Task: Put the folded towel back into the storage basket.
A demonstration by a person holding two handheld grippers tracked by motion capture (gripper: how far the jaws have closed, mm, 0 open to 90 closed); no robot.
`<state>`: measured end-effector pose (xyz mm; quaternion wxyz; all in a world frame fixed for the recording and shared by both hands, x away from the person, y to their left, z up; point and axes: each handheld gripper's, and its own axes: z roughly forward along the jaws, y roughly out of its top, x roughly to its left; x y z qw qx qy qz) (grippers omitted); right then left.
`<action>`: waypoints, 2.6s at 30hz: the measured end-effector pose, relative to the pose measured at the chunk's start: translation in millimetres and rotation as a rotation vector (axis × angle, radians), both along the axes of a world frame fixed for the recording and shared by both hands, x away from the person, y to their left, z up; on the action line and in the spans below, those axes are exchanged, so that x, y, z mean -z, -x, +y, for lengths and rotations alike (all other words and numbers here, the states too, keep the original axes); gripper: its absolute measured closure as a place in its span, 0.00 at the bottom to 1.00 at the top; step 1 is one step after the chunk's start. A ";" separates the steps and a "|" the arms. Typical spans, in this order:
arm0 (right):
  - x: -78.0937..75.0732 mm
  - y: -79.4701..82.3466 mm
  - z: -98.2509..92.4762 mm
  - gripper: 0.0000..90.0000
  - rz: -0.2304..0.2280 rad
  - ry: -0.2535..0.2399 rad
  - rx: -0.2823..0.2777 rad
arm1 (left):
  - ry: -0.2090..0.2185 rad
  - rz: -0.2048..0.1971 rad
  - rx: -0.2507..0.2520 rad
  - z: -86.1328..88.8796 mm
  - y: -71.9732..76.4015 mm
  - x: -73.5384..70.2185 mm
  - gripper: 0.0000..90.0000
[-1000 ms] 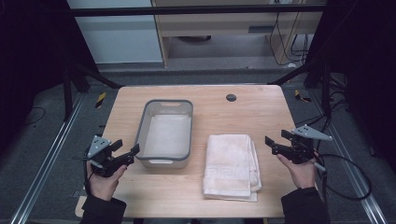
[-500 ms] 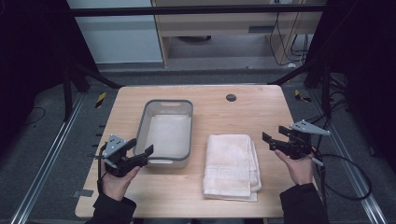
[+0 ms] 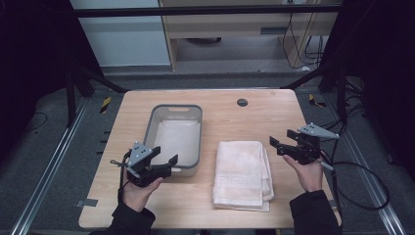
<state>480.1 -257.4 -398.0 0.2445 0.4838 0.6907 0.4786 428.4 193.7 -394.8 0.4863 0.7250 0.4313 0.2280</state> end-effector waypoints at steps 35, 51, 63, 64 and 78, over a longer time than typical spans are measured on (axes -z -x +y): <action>19.0 -4.6 23.7 0.24 0.078 0.056 -0.077 | -0.090 0.110 0.170 -72.8 17.5 34.8 0.41; 31.0 -5.8 32.4 0.25 0.109 0.086 -0.087 | -0.123 0.145 0.218 -93.0 25.5 50.7 0.42; 51.0 -12.2 36.3 0.24 0.159 0.108 -0.084 | -0.143 0.169 0.223 -104.1 20.2 63.0 0.42; 52.0 -12.5 36.6 0.24 0.163 0.112 -0.082 | -0.145 0.167 0.223 -104.3 19.2 63.5 0.42; 69.9 -19.4 35.4 0.25 0.211 0.089 -0.074 | -0.174 0.195 0.219 -116.9 9.4 82.6 0.41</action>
